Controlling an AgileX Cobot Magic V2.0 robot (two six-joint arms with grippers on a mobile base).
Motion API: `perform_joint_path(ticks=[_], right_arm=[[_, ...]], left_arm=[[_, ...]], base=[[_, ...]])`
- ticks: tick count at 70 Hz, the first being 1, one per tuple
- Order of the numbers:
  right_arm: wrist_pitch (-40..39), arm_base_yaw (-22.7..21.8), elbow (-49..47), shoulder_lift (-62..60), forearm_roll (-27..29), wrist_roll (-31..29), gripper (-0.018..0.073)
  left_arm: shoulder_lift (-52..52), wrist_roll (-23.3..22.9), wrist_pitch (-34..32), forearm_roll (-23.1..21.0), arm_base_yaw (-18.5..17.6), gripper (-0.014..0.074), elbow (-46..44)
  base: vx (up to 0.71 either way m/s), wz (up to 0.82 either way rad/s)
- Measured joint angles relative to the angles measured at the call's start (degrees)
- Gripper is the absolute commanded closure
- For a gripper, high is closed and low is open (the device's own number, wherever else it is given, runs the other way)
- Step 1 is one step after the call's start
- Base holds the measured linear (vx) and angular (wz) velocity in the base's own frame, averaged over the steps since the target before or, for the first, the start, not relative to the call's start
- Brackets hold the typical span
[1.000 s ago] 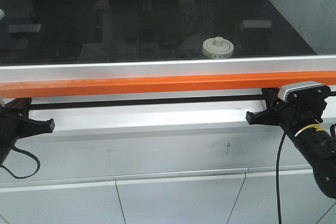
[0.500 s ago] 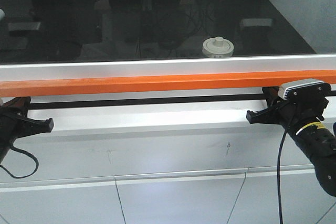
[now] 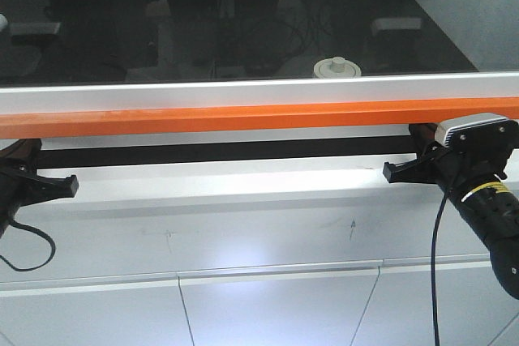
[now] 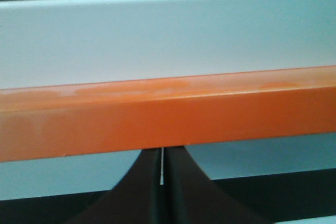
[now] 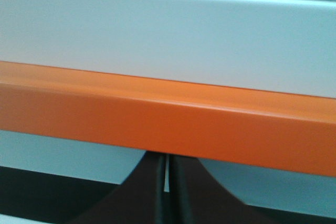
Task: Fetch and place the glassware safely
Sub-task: 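Push the orange handle bar upward with both grippers to open the sash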
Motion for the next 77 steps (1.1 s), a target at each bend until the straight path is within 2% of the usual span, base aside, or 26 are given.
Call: perform_joint_path(ticks=[14, 45, 77], right_arm=[[0.43, 0.00, 0.00, -1.57, 0.00, 0.00, 0.0560], [-0.98, 0.00, -2.16, -4.13, 0.12, -0.01, 0.0560], [-0.39, 0.00, -6.96, -9.27, -0.64, 0.47, 0.0560]], left_arm=[[-1.41, 0.00, 0.43, 0.12, 0.00, 0.0596, -0.37], [-5.44, -0.15, 6.30, 1.95, 0.00, 0.0596, -5.70], [-9.55, -0.15, 3.81, 2.49, 0.00, 0.0596, -9.57]], base=[[0.00, 0.00], [0.00, 0.00], [0.00, 0.00]])
